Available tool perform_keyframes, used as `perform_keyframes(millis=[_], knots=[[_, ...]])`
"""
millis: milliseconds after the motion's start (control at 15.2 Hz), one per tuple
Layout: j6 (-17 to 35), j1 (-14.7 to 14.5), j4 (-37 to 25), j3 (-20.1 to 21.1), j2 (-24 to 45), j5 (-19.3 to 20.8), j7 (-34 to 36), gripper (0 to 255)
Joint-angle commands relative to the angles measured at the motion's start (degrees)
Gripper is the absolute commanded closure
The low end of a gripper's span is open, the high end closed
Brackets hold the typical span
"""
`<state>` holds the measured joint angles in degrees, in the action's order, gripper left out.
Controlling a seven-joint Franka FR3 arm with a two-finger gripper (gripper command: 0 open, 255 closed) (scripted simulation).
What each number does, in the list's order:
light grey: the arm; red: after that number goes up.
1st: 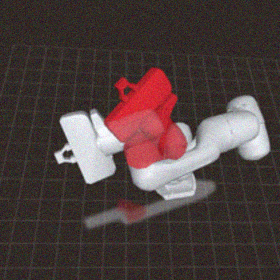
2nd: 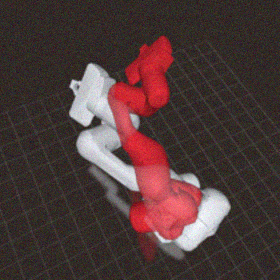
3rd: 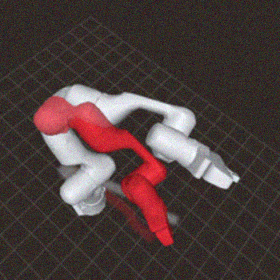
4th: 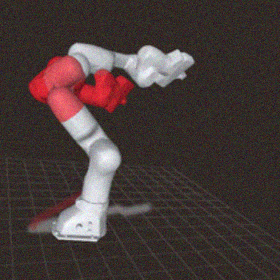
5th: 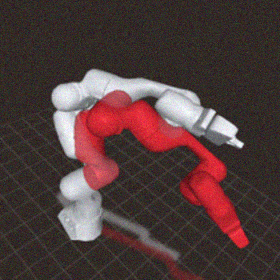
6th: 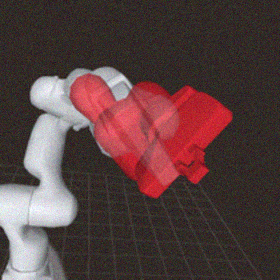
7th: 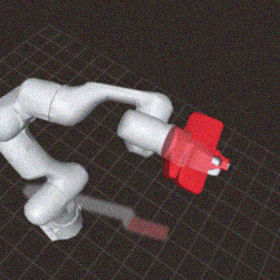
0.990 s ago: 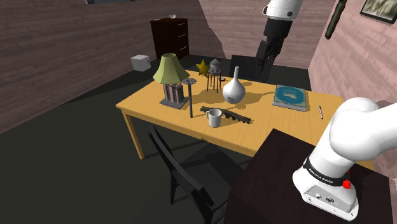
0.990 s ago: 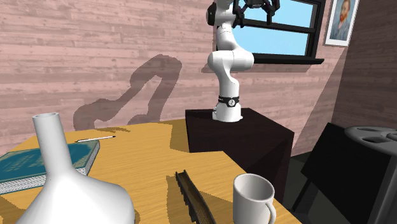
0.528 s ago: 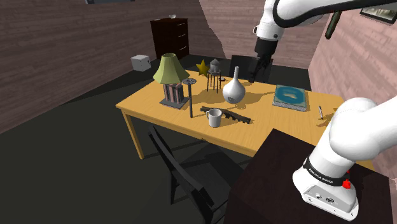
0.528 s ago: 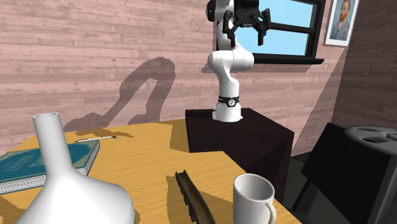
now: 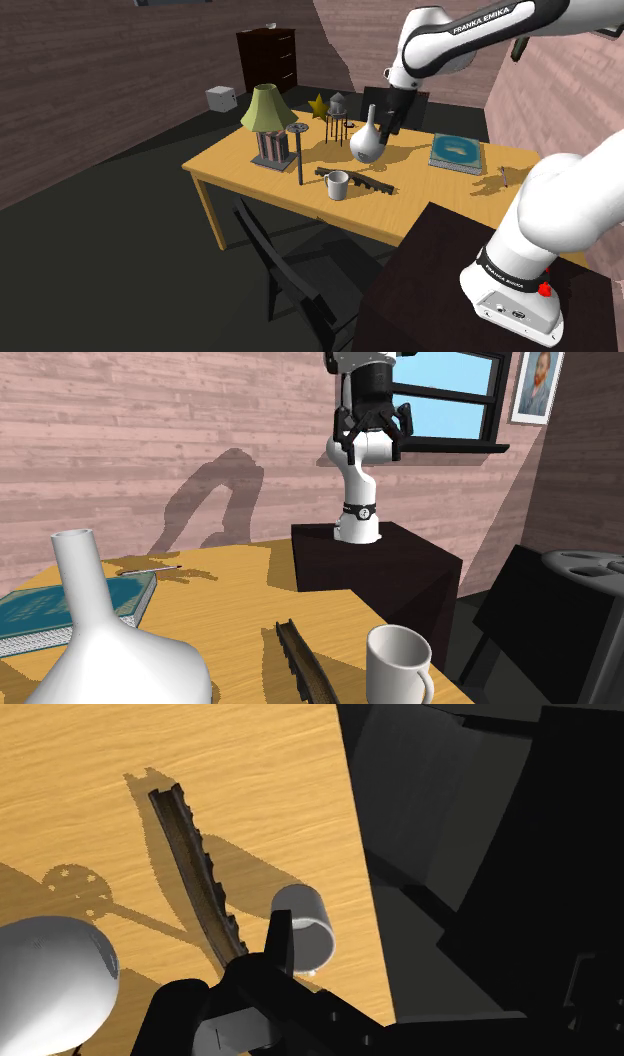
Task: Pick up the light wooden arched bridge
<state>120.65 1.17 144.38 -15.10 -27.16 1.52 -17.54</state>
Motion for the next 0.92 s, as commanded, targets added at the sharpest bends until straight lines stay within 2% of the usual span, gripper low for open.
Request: perform_keyframes(millis=[0,396,660,858], knots=[[3.91,-0.34,-0.41,-1.77,4.26,-0.44,-2.84,0],[13.46,-2.1,-4.03,-6.27,18.04,-5.18,-12.23,0],[18.12,-2.64,-8.27,-7.88,28.06,-11.37,-20.05,0],[20.48,-1.83,-12.39,-7.63,35.68,-16.79,-26.13,0]])
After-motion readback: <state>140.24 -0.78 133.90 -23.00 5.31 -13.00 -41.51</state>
